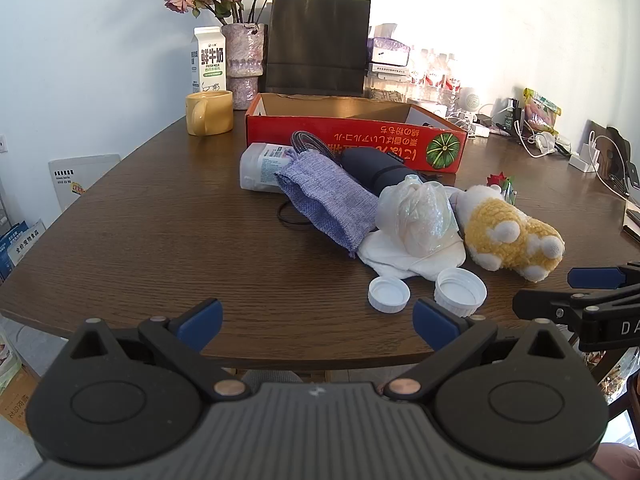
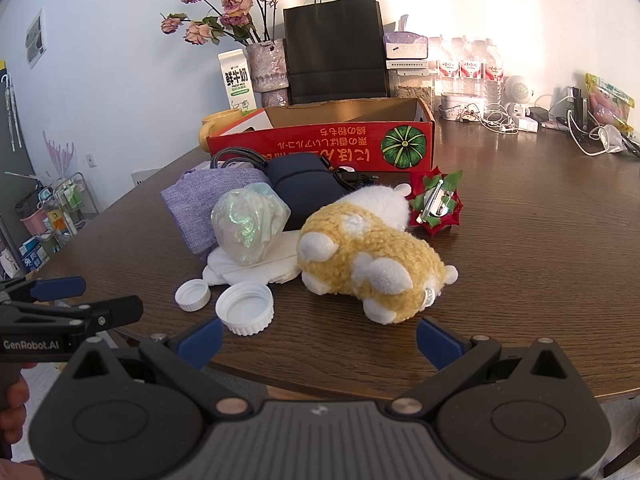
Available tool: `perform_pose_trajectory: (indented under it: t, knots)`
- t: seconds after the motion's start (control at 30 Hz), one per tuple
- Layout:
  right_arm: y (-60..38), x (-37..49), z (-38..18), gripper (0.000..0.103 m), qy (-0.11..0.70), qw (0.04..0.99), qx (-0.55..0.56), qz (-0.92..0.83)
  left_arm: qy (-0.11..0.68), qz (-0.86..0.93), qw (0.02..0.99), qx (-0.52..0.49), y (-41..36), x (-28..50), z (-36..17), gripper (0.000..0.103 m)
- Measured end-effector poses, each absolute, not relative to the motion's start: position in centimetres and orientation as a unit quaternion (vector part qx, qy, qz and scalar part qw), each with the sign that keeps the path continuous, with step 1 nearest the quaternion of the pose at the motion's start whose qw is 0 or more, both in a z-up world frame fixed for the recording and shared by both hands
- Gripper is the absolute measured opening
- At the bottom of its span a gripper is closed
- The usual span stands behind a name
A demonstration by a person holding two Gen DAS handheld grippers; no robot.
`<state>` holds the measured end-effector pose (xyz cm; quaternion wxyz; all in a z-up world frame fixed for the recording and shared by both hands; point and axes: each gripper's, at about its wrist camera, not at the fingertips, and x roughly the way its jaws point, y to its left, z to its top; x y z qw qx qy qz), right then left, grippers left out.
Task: Organize objects
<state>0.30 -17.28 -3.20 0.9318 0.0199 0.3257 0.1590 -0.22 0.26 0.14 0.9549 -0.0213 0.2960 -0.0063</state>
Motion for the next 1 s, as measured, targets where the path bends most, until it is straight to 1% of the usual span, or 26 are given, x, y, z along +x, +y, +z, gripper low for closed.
perform_pose_trajectory:
  t: [1.0]
  knots:
    - [-17.26, 0.36, -3.06, 0.103, 0.324, 0.932, 0.022, 0.159, 0.297, -0.007, 0.955, -0.022, 0.29, -0.18, 0.15, 0.103]
